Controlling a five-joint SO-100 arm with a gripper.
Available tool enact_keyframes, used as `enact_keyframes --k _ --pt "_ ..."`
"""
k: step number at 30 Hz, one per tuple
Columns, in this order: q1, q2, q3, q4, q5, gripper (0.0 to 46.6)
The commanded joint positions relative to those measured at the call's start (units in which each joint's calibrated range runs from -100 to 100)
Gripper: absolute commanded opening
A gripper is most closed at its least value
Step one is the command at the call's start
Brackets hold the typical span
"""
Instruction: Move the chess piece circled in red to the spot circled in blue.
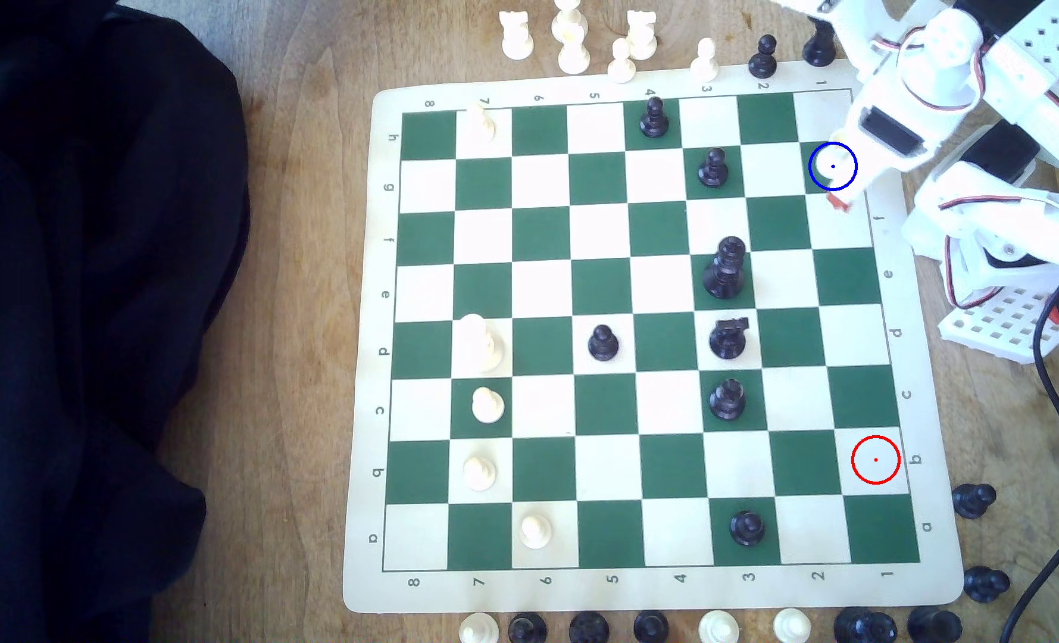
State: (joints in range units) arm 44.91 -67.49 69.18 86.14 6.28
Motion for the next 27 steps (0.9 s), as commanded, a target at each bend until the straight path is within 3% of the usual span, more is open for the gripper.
enact_keyframes --k 1,6,8,12,15,16,21,27 --pt "-0.84 -1.19 -6.26 4.61 0.10 26.8" --pt "-8.19 -2.80 -8.35 7.89 -1.51 26.2" --pt "-20.55 -3.22 -8.35 7.56 -6.54 26.7" --pt "-37.99 -3.05 -7.89 2.40 -12.36 25.2" --pt "-43.93 -3.31 -6.08 -3.50 -12.36 21.1" --pt "-46.75 -3.39 -4.72 -7.76 -12.36 16.8" --pt "-49.64 -8.83 1.81 -23.07 -12.36 0.4" --pt "-48.55 -22.66 11.78 -42.32 -13.77 0.2"
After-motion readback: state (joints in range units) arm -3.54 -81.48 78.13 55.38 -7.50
